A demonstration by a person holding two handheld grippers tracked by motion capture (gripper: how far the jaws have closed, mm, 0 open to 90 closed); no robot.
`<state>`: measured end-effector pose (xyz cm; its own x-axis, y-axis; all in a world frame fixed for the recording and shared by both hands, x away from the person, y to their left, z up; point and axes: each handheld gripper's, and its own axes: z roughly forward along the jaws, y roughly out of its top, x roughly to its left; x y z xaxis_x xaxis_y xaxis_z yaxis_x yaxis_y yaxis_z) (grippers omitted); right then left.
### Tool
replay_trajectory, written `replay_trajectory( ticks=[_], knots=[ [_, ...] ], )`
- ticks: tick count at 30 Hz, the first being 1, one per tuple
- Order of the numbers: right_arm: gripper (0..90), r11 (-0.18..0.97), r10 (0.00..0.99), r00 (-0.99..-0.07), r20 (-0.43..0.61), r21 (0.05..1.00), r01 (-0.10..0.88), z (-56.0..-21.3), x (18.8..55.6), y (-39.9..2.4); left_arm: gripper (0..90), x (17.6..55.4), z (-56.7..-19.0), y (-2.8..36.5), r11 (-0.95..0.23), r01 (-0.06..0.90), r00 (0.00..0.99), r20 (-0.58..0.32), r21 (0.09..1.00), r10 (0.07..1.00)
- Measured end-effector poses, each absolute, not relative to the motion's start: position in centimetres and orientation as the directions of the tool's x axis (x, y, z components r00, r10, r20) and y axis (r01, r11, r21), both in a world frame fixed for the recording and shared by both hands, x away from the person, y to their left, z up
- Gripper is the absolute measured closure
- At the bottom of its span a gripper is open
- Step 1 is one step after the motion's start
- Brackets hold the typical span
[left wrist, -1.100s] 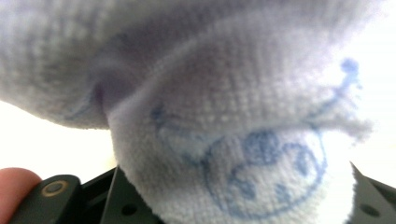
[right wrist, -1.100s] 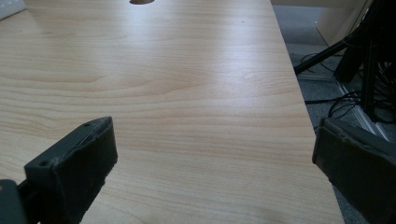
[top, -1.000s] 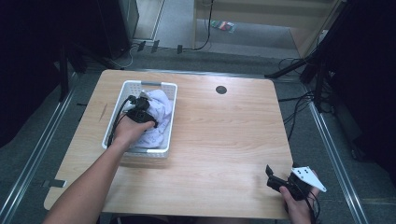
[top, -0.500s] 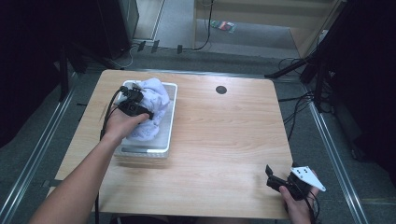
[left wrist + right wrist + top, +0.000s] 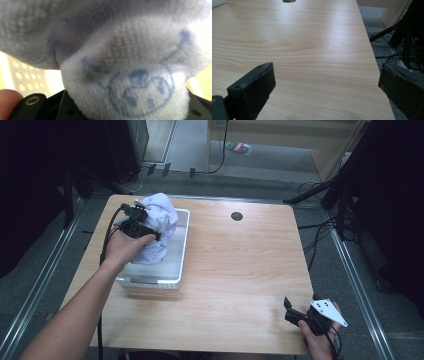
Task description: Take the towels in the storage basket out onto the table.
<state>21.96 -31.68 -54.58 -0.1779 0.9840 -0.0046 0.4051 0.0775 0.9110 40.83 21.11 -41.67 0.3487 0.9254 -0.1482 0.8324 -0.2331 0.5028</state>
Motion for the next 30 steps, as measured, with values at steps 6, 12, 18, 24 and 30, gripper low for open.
replay_trajectory(
  ticks=[6,12,18,24,30],
  knots=[
    [0.8,0.082,0.984,-0.178,-0.008,0.91,0.407,-54.6,22.0,-31.7,59.3,40.8,-40.4,21.4,-0.232,0.827,0.35,-0.146,0.511,0.925],
    [0.8,0.081,0.984,-0.177,-0.008,0.908,0.41,-54.6,22.0,-31.7,59.2,40.5,-39.2,20.9,-0.234,0.825,0.36,-0.16,0.514,0.919],
    [0.8,0.079,0.985,-0.174,-0.007,0.907,0.413,-54.6,22.0,-31.7,59.1,40.2,-37.9,19.7,-0.245,0.819,0.385,-0.181,0.519,0.905],
    [0.8,0.078,0.985,-0.173,-0.006,0.907,0.415,-54.6,22.0,-31.7,59.0,40.0,-37.1,18.6,-0.276,0.805,0.409,-0.153,0.526,0.9],
    [0.8,0.079,0.985,-0.174,-0.006,0.906,0.416,-54.6,22.1,-31.7,58.8,39.9,-36.9,17.0,-0.301,0.797,0.436,-0.154,0.523,0.886]
  ],
)
